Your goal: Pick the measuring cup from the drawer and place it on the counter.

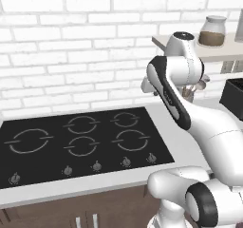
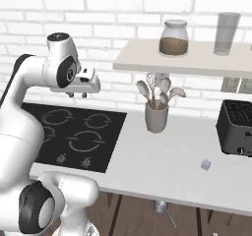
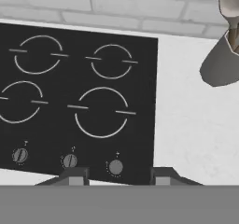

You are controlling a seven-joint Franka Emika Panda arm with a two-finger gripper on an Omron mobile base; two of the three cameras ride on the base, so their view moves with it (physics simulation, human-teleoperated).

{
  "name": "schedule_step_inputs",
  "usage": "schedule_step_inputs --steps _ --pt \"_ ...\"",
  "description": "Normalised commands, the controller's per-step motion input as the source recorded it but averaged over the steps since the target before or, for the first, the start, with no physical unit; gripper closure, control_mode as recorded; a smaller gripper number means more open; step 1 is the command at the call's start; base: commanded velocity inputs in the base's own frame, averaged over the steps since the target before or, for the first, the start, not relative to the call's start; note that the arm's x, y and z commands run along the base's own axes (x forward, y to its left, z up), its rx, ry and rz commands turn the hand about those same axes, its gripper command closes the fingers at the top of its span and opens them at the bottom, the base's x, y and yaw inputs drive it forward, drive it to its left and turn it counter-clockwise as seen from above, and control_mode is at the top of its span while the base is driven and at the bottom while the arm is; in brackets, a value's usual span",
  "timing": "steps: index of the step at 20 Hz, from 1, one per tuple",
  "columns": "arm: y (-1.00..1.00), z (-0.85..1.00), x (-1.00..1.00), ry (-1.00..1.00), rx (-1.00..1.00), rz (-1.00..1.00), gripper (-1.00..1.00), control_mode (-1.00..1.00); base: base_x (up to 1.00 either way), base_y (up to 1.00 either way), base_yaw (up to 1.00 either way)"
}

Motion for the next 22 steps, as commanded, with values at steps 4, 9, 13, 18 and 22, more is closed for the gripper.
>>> schedule_step_inputs --steps 4,9,13,18,22 --pt "-0.13 -0.05 -0.26 0.0 0.0 -0.01 -1.0 -1.0 0.0 0.0 0.0" --pt "-0.63 -0.08 -0.78 -0.01 0.02 -0.08 -1.0 -1.0 0.0 0.0 0.0" --pt "-0.85 -0.11 -0.75 0.0 0.03 -0.17 -1.0 -1.0 0.0 0.0 0.0" --pt "-1.0 -0.13 -0.67 0.0 0.08 -0.29 -1.0 -1.0 0.0 0.0 0.0" --pt "-1.0 -0.18 -0.6 0.0 0.1 -0.33 -1.0 -1.0 0.0 0.0 0.0"
